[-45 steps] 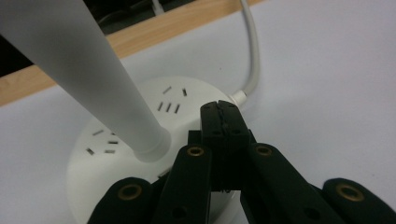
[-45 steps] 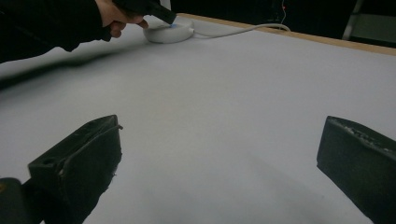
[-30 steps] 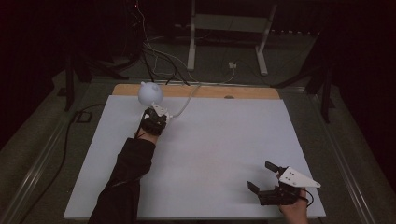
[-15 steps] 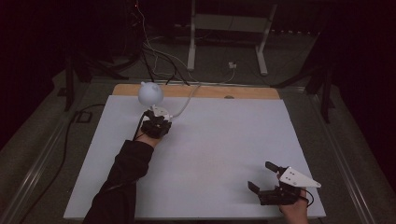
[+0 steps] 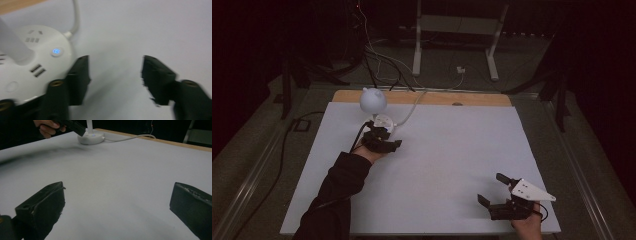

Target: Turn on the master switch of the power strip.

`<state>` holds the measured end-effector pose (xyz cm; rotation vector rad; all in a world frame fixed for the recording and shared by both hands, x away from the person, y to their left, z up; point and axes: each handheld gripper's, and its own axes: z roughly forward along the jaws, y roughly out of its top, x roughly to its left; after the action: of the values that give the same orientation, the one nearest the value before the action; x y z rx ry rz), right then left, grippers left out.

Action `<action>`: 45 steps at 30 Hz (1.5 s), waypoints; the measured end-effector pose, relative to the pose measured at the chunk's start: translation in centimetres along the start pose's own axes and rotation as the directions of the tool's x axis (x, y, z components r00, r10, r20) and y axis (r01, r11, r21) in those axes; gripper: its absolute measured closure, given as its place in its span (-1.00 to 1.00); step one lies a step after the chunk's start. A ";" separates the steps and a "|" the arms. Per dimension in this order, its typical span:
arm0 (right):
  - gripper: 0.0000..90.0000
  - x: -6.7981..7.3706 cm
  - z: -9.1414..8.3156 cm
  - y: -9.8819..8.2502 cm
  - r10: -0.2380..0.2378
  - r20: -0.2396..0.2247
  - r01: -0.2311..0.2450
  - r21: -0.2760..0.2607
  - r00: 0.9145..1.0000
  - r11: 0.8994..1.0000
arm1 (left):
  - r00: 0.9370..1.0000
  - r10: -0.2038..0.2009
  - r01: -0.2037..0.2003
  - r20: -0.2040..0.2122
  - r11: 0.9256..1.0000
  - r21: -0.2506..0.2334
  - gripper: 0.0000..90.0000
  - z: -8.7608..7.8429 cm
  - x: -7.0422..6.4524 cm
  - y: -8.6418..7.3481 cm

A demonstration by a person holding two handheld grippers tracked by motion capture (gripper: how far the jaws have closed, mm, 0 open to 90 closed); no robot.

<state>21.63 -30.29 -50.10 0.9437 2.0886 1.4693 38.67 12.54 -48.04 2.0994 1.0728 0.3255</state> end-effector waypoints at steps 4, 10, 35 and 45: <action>-1.00 0.0 0.0 0.0 -0.001 0.000 0.001 0.001 1.000 1.000 | 0.999 0.018 -0.020 0.050 0.999 0.026 -0.65 -0.3 -0.3 -0.2; -1.00 0.0 0.0 0.0 0.000 0.000 0.000 0.001 1.000 1.000 | 0.992 0.029 -0.029 0.125 1.000 0.002 -0.99 -1.1 -1.0 -0.3; -1.00 0.2 0.1 0.1 -0.008 -0.005 0.008 0.007 1.000 1.000 | 0.973 0.134 -0.145 0.188 0.988 0.045 -0.99 -4.5 -2.4 -3.8; -1.00 0.2 0.1 0.0 -0.005 -0.014 0.005 0.012 1.000 1.000 | 0.974 0.151 -0.163 0.167 0.985 0.062 -0.99 -5.8 -2.4 -6.3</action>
<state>21.58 -30.03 -50.11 0.9346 2.1098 1.4667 30.46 15.98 -48.27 2.2413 0.8381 0.1890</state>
